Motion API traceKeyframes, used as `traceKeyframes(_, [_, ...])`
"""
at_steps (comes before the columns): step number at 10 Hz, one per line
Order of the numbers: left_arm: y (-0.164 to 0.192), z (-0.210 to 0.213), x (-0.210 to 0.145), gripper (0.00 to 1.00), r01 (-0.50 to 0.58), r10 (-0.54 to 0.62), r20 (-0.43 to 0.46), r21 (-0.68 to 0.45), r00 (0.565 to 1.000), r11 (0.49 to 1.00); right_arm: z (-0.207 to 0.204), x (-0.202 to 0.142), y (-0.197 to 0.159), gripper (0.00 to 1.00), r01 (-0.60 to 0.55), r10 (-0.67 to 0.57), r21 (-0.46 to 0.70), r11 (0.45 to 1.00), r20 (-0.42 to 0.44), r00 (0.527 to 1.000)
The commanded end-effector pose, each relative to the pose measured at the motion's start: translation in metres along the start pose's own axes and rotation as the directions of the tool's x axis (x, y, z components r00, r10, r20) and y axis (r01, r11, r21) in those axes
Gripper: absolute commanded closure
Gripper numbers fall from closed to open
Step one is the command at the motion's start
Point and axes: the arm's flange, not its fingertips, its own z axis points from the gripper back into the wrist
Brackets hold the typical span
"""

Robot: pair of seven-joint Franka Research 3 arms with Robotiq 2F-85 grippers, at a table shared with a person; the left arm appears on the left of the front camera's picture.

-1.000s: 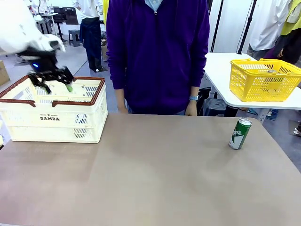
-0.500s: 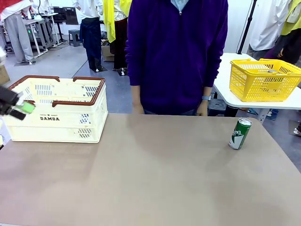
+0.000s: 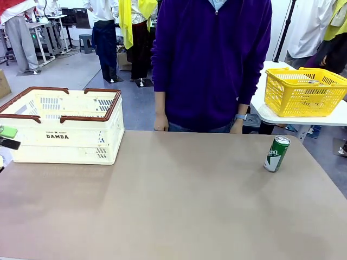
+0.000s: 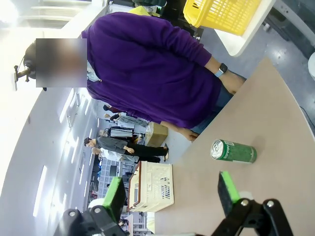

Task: Place the drinks into the Shopping basket.
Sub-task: Pick up one drink and place it into the Shopping basket.

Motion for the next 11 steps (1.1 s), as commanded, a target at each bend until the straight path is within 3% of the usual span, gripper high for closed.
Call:
traceKeyframes(1, [-0.017, 0.002, 0.006, 0.00, -0.005, 0.005, 0.002, 0.027, 1.000, 1.000, 0.001, -0.001, 0.001, 0.00, -0.007, 0.007, 0.001, 1.000, -0.010, 1.000])
traceKeyframes(9, [-0.017, 0.002, 0.006, 0.00, -0.005, 0.005, 0.002, 0.027, 1.000, 1.000, 0.000, 0.000, 0.000, 0.00, 0.000, 0.000, 0.000, 1.000, 0.000, 1.000])
traceKeyframes(10, [-0.017, 0.002, 0.006, 0.00, -0.005, 0.005, 0.002, 0.027, 1.000, 1.000, -0.018, 0.003, 0.020, 0.00, -0.152, 0.138, -0.139, 0.978, -0.104, 0.985])
traceKeyframes(11, [-0.017, 0.002, 0.006, 0.00, -0.005, 0.005, 0.002, 0.027, 1.000, 1.000, -0.058, 0.004, 0.043, 0.00, -0.325, 0.274, -0.162, 0.932, -0.272, 0.923])
